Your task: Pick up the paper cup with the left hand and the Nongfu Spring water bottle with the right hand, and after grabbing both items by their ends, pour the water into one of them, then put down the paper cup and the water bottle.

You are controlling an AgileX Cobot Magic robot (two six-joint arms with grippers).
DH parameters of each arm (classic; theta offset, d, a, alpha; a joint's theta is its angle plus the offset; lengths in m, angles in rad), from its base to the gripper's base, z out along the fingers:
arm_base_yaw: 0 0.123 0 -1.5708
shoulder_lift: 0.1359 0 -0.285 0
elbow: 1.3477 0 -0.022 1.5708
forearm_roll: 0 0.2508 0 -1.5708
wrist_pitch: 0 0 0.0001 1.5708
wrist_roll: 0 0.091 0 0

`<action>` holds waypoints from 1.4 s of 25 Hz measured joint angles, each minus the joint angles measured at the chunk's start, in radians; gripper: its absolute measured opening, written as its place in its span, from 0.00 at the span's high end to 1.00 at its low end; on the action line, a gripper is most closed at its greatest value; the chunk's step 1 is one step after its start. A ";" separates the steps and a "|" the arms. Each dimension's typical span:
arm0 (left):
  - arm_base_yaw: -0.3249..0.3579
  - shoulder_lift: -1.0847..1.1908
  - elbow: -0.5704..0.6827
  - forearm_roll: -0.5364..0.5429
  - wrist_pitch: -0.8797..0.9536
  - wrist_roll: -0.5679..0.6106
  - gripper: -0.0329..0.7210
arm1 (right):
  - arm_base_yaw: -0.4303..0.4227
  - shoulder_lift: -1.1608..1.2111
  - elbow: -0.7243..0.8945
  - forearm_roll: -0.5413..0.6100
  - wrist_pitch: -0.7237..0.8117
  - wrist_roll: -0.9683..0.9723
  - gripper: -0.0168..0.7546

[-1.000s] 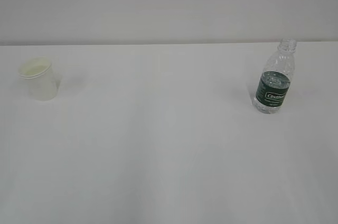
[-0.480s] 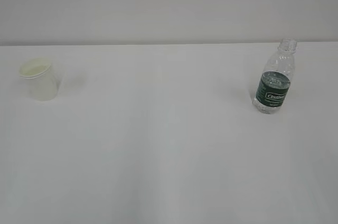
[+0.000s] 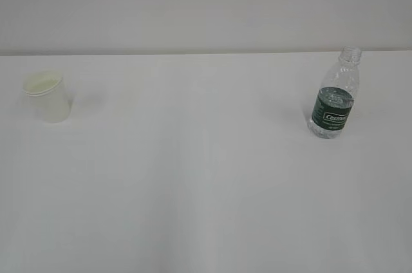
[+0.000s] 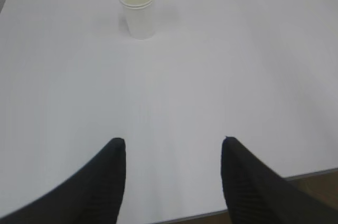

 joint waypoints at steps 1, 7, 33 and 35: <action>0.000 0.000 0.000 0.000 0.000 0.000 0.41 | 0.000 -0.015 0.000 0.000 0.001 0.000 0.22; 0.000 0.000 0.000 0.000 0.000 0.000 0.41 | 0.000 -0.099 0.000 0.000 0.005 0.000 0.22; 0.000 0.000 0.000 0.000 0.000 0.000 0.21 | 0.000 -0.132 0.000 0.024 0.008 -0.144 0.22; 0.000 0.000 0.000 0.000 0.000 0.000 0.19 | 0.000 -0.132 0.000 0.024 0.008 -0.144 0.22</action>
